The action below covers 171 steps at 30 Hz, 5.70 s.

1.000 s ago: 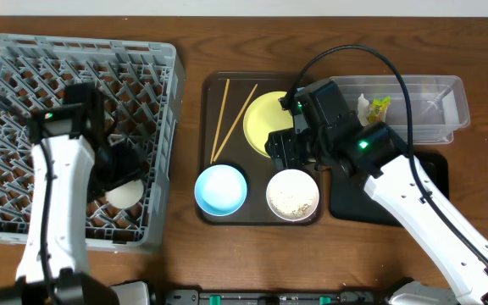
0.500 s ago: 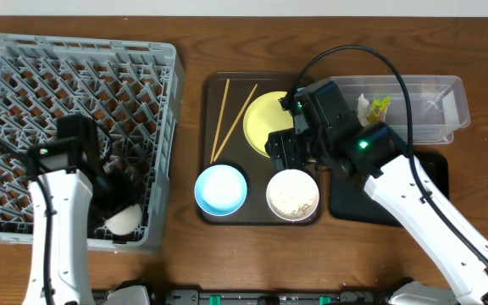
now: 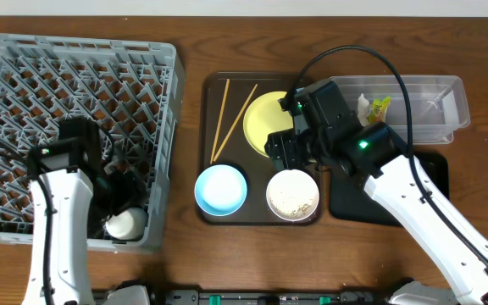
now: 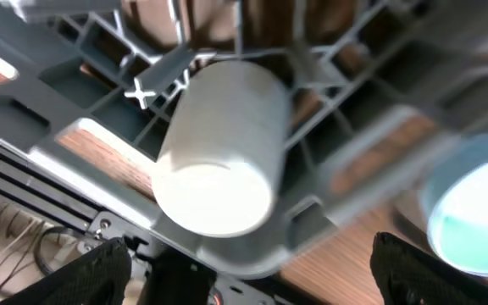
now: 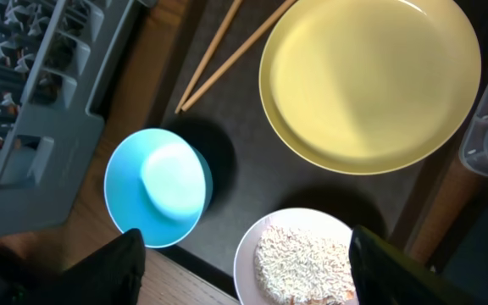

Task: Sort waste into correct bins and load items into the dishwasher
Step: 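Place the white cup upside down in the dish rack with the left gripper, then grasp the pink rice bowl with the right gripper and lift it, then tip the pink bowl over the black tray to dump the rice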

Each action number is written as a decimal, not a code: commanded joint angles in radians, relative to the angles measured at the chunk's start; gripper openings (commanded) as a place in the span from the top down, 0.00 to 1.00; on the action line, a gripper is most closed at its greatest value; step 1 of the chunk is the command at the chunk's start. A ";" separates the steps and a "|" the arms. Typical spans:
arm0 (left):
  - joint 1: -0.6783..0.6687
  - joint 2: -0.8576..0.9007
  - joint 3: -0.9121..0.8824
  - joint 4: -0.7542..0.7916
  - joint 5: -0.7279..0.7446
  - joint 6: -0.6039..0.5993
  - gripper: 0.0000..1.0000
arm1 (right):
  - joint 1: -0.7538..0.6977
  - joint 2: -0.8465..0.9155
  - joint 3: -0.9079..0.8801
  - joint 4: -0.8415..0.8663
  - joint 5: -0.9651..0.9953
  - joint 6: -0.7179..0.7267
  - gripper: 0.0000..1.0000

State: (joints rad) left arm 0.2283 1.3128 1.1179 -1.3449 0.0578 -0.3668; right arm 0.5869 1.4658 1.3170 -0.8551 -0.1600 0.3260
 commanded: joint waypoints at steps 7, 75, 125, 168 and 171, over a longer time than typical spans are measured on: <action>0.004 -0.065 0.429 -0.053 0.355 0.284 0.09 | 0.037 0.110 0.005 -0.003 -0.028 -0.007 0.37; 0.004 -0.209 0.472 -0.043 0.402 0.333 0.02 | 0.109 0.108 -0.093 -0.028 -0.070 0.173 0.99; 0.004 -0.209 0.472 -0.043 0.402 0.333 0.02 | -0.967 0.059 -0.463 -0.104 -1.141 -0.624 0.99; 0.004 -0.209 0.472 -0.043 0.402 0.333 0.02 | -0.976 -0.034 -0.460 -0.155 -1.046 -0.530 0.99; 0.004 -0.209 0.472 -0.043 0.402 0.333 0.02 | -0.932 -0.084 -0.446 -0.196 -1.035 -0.599 0.99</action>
State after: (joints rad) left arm 0.2283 1.0996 1.5772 -1.3876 0.4465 -0.0475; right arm -0.3885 1.4414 0.8490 -1.0344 -1.2427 -0.3130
